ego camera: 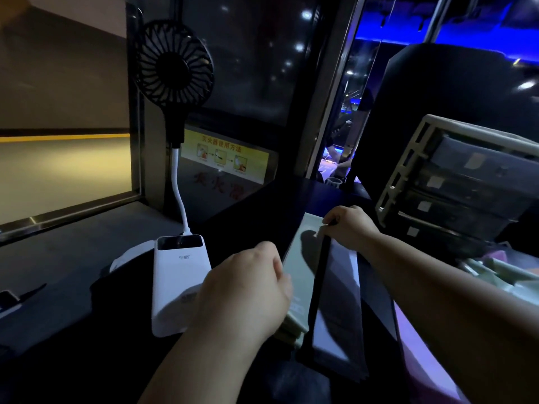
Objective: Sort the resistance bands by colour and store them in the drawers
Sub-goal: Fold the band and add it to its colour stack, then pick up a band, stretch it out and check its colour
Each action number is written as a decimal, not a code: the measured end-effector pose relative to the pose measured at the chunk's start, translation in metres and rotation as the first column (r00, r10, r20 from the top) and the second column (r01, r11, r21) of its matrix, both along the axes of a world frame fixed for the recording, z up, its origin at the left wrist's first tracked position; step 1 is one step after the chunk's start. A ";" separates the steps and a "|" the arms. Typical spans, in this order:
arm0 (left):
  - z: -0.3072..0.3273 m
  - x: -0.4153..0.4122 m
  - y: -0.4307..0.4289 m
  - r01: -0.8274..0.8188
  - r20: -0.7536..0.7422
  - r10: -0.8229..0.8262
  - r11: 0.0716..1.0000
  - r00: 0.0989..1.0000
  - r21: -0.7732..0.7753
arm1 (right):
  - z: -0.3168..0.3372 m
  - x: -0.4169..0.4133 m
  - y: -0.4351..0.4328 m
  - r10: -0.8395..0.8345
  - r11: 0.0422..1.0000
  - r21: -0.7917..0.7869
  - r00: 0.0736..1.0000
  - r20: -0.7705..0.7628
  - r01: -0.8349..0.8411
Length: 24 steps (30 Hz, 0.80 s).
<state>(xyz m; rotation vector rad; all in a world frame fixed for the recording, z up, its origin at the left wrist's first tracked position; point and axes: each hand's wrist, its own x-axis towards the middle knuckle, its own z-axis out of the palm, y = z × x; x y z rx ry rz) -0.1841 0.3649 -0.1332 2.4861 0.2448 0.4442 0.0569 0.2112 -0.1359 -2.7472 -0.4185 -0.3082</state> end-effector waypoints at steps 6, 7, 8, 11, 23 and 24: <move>0.006 0.008 -0.026 -0.015 0.091 0.014 1.000 0.996 0.011 | 0.018 -0.022 -0.037 -0.018 0.999 0.043 1.000 0.024 0.017; 0.006 0.008 -0.033 -0.021 0.106 0.018 1.000 0.994 0.020 | 0.019 -0.027 -0.046 -0.025 0.998 0.055 0.999 0.037 0.023; 0.007 0.009 -0.038 -0.031 0.118 0.028 0.999 0.993 0.028 | 0.019 -0.033 -0.055 -0.030 0.997 0.071 0.999 0.045 0.027; 0.008 0.009 -0.050 -0.093 0.150 0.082 0.993 0.985 0.068 | 0.017 -0.049 -0.088 -0.026 0.991 0.135 0.998 0.062 0.017; 0.021 0.030 -0.145 0.075 0.206 -0.100 0.990 0.973 0.123 | 0.015 -0.088 -0.217 -0.116 0.977 0.194 0.980 0.164 0.084; 0.021 0.035 -0.160 0.126 0.188 -0.148 0.984 0.971 0.127 | 0.018 -0.092 -0.228 -0.127 0.979 0.180 0.976 0.176 0.095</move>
